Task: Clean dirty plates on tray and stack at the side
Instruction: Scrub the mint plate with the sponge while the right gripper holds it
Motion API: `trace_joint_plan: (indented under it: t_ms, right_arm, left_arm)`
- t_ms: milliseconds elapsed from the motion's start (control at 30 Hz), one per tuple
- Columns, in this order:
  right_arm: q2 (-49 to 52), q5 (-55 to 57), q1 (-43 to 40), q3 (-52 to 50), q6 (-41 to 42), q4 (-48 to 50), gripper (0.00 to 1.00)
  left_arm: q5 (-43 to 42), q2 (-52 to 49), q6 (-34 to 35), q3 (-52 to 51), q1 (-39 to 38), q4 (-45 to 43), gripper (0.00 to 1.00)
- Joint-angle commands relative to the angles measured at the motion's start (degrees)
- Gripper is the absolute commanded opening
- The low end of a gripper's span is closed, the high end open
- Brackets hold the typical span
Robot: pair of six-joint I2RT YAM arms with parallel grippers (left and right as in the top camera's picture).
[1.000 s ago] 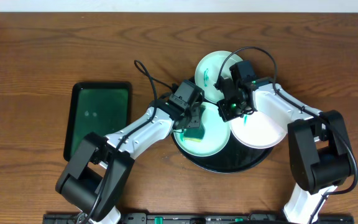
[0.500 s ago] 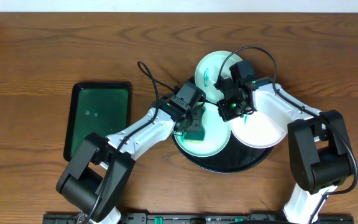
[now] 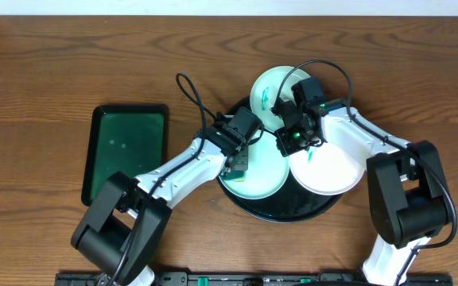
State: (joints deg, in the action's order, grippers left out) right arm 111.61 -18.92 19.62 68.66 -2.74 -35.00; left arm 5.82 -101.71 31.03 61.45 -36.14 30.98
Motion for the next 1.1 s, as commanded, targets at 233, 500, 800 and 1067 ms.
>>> trace_joint_plan:
  t_ms: [233, 500, 800, 1067]
  right_arm:
    - [1.0, 2.2, -0.1, 0.4, 1.0, -0.1, 0.01]
    - [1.0, 2.2, -0.1, 0.4, 1.0, 0.1, 0.01]
    - [1.0, 2.2, -0.1, 0.4, 1.0, -0.1, 0.01]
    - [1.0, 2.2, -0.1, 0.4, 1.0, -0.1, 0.01]
  left_arm:
    - [-11.0, 4.0, -0.3, -0.1, 1.4, -5.5, 0.07]
    - [-18.5, -1.2, -0.8, -2.1, -1.0, -10.0, 0.07]
    - [9.3, -2.1, -0.9, -2.1, 2.4, 3.1, 0.07]
    - [17.4, -1.3, -0.8, -1.6, 6.2, 6.1, 0.07]
